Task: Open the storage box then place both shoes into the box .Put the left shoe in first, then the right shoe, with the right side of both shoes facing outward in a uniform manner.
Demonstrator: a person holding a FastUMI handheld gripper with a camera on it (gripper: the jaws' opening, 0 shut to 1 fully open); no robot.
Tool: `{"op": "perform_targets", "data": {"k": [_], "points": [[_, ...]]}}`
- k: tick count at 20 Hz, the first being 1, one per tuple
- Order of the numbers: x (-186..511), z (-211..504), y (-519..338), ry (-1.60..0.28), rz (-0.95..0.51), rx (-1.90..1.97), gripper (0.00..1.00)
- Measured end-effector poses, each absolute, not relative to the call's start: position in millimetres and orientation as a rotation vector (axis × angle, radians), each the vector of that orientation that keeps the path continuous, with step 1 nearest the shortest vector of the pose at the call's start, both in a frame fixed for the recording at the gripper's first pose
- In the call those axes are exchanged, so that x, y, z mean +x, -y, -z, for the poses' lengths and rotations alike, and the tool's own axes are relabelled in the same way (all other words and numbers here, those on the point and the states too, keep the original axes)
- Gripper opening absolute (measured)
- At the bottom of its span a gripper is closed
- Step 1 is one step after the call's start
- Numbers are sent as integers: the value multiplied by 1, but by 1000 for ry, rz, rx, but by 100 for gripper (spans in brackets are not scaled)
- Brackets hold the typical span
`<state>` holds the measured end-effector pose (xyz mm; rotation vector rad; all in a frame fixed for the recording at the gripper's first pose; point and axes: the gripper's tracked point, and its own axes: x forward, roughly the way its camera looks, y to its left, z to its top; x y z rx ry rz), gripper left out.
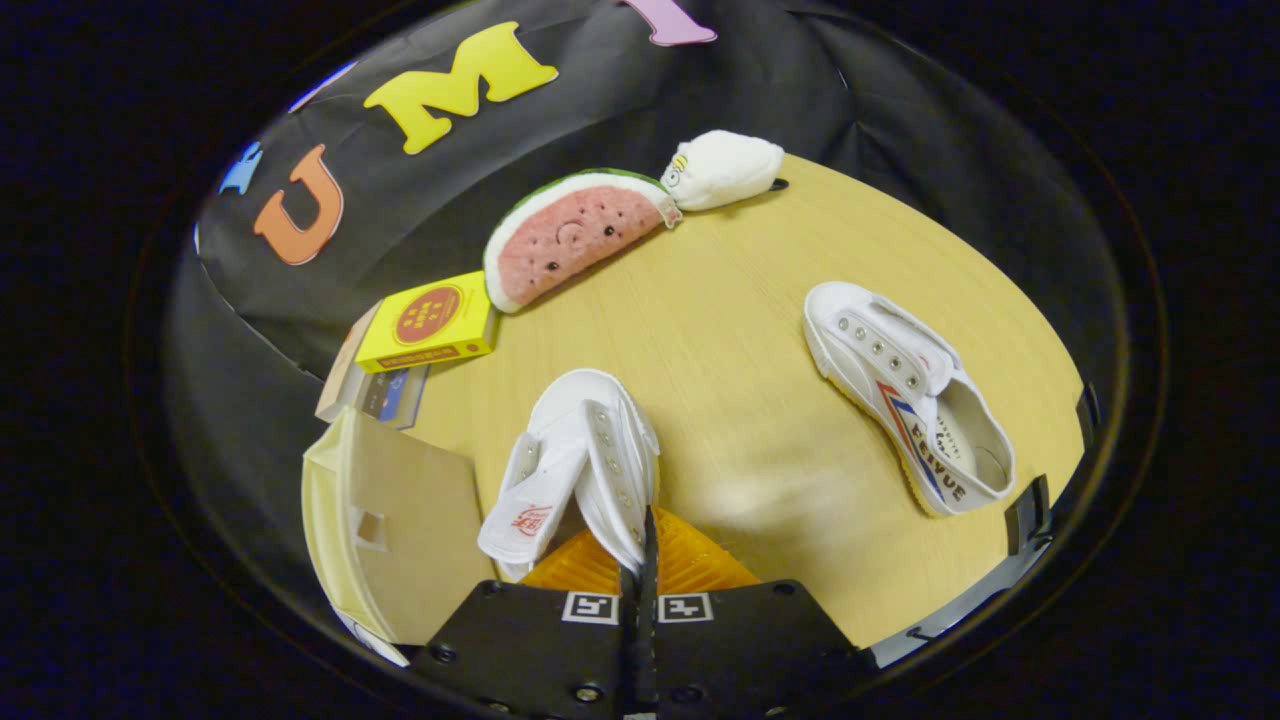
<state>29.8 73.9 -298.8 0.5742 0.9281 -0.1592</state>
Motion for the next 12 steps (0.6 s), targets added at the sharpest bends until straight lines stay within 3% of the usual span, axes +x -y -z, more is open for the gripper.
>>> {"op": "perform_targets", "data": {"k": [7,12], "points": [[39,196,-163,-847,102,630,0],[54,169,-249,-820,29,634,0]]}}
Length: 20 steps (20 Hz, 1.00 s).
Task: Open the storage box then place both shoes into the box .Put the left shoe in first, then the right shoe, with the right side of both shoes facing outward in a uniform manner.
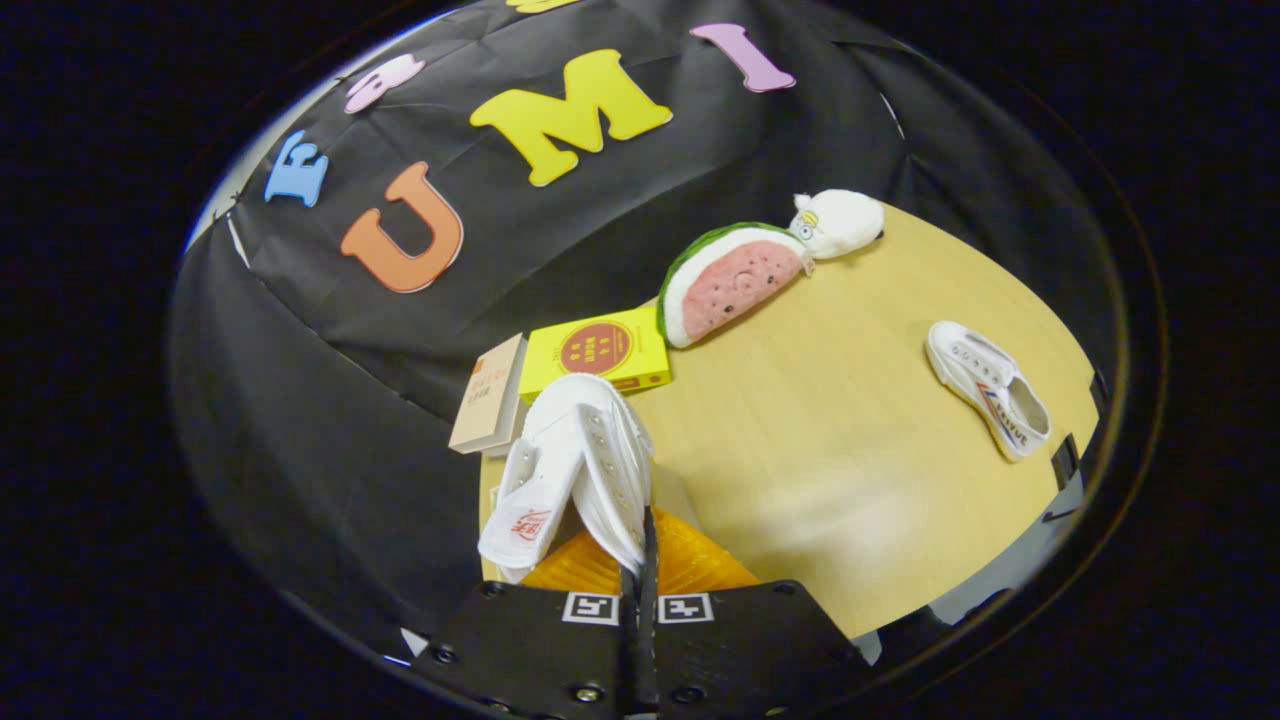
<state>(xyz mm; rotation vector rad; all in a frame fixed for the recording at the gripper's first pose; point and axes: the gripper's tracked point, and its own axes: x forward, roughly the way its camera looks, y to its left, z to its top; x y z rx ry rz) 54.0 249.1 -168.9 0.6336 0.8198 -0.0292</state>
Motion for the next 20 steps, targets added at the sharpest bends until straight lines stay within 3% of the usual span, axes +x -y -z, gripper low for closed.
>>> {"op": "perform_targets", "data": {"k": [8,20], "points": [[58,208,-348,-901,11,687,0],[62,274,-362,-918,93,635,0]]}}
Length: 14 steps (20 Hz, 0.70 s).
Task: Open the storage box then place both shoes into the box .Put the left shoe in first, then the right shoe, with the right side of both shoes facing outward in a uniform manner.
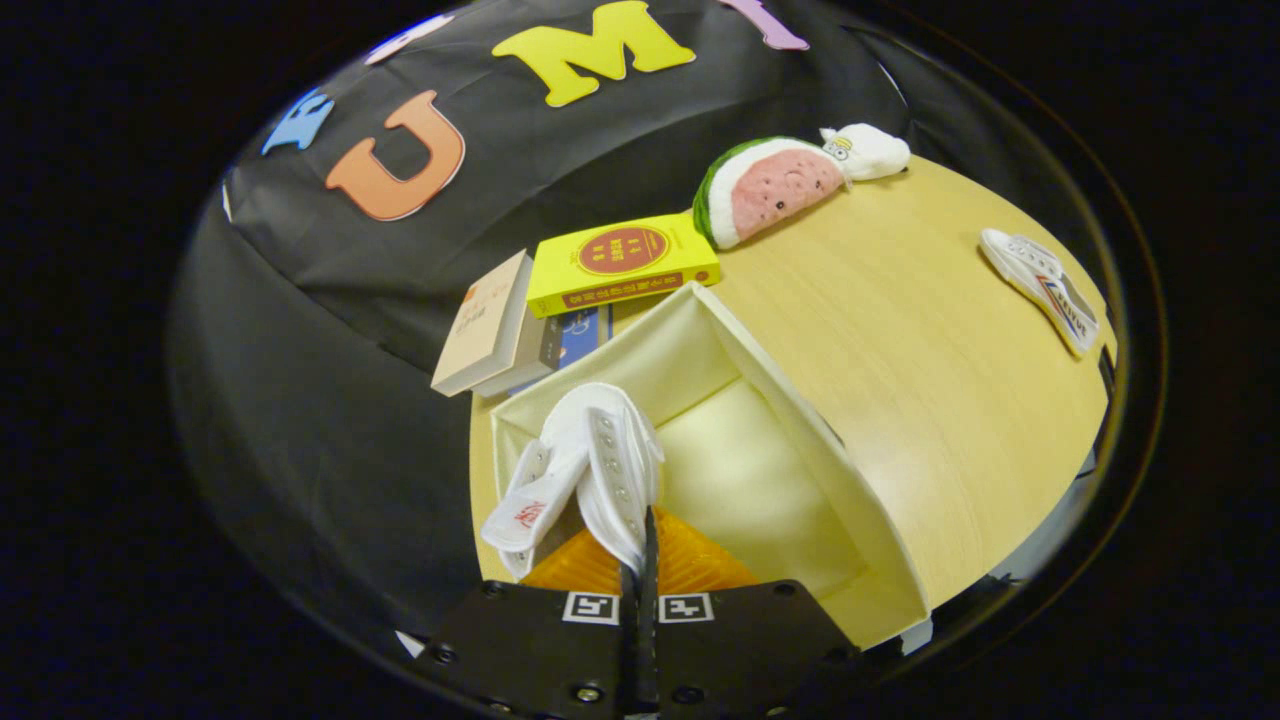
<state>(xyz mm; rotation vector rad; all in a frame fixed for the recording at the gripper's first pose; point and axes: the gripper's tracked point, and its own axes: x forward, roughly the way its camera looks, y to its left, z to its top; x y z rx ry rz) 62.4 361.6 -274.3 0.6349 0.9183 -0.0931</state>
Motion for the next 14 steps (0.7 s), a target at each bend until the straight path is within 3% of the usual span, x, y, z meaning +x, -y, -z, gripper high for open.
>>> {"op": "perform_targets", "data": {"k": [10,14], "points": [[71,306,-385,-985,67,602,2],[65,303,-387,-982,22,459,85]]}}
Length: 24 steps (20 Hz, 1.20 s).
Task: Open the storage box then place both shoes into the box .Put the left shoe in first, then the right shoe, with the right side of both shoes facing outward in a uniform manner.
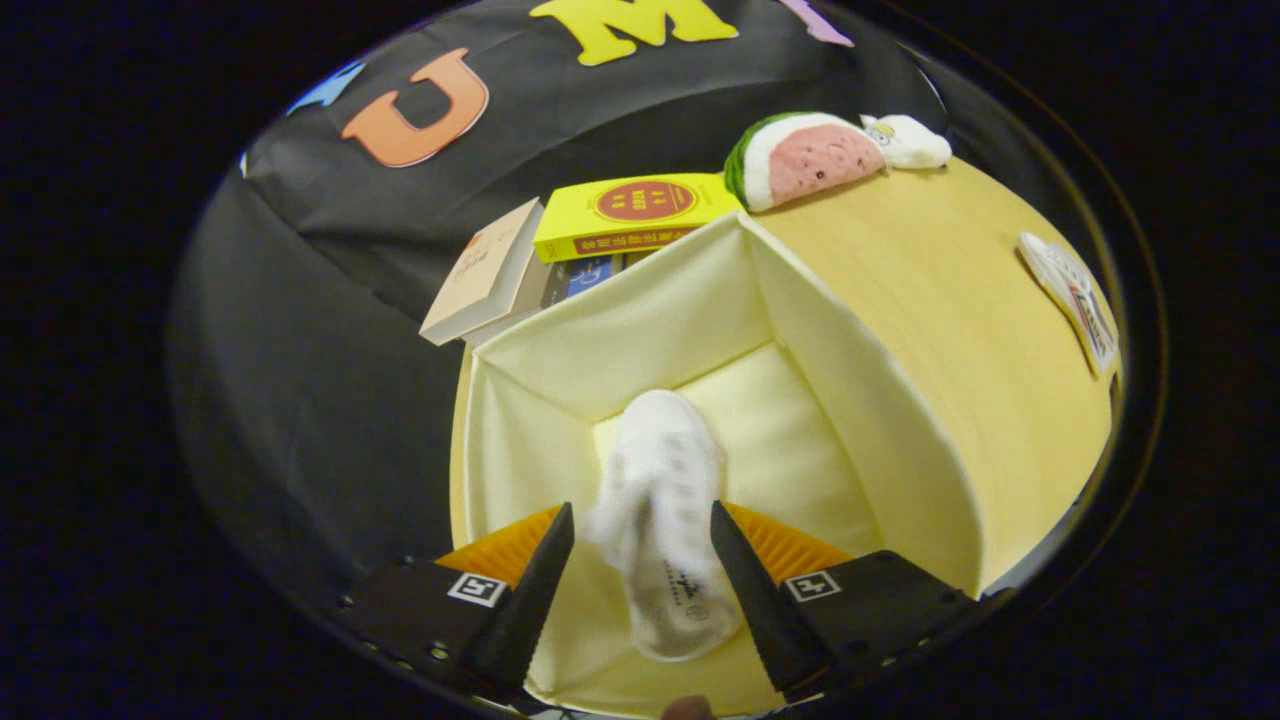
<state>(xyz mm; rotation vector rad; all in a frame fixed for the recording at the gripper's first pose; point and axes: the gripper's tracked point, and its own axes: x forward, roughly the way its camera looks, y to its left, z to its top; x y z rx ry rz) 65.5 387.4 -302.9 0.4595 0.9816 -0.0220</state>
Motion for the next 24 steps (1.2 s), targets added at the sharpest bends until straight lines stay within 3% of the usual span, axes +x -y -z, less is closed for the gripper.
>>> {"op": "perform_targets", "data": {"k": [2,12,18,24], "points": [[69,294,-381,-955,-1,428,95],[39,196,-267,-653,-150,236,95],[22,144,-145,-490,-137,192,94],[-11,154,-12,-462,-55,162,94]]}}
